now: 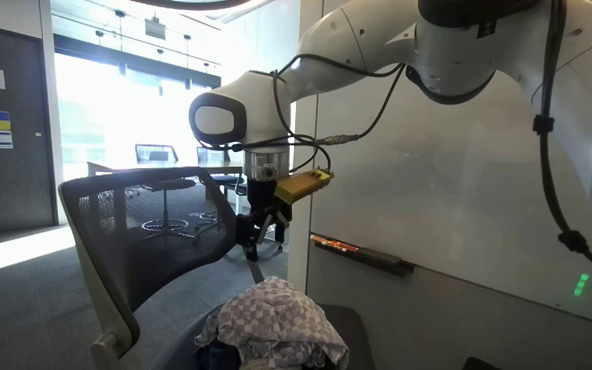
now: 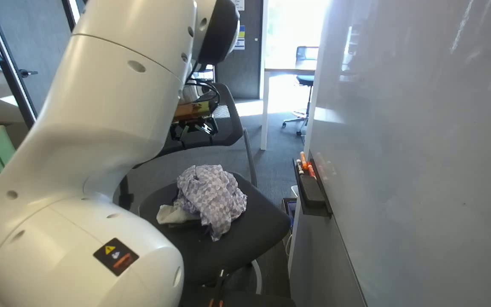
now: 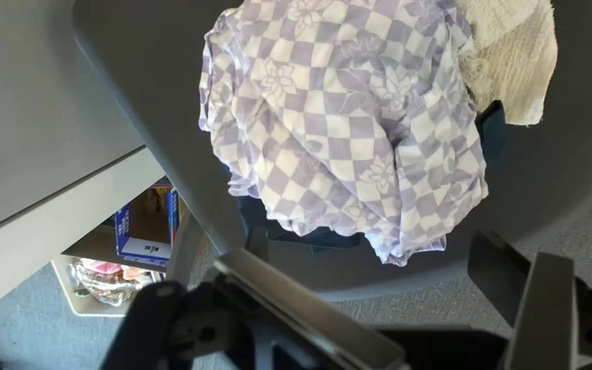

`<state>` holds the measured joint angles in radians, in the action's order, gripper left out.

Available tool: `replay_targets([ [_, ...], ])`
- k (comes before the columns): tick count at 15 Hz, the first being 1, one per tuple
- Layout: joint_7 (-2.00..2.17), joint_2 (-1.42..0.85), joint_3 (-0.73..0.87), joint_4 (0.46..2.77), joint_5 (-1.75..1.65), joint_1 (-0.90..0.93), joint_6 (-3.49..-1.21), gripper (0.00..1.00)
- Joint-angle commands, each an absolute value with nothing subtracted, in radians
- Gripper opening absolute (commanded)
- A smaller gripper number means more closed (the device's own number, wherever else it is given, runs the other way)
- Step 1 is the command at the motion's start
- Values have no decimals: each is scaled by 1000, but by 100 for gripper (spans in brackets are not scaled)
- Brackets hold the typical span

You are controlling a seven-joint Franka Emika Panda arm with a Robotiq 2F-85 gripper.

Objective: Move the clothes to the seat of the chair

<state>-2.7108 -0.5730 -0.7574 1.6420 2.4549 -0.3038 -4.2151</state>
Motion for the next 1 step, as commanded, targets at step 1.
replay_targets([
  [1, -2741, -452, -616, 1640, 2518, -179, -4240, 100],
])
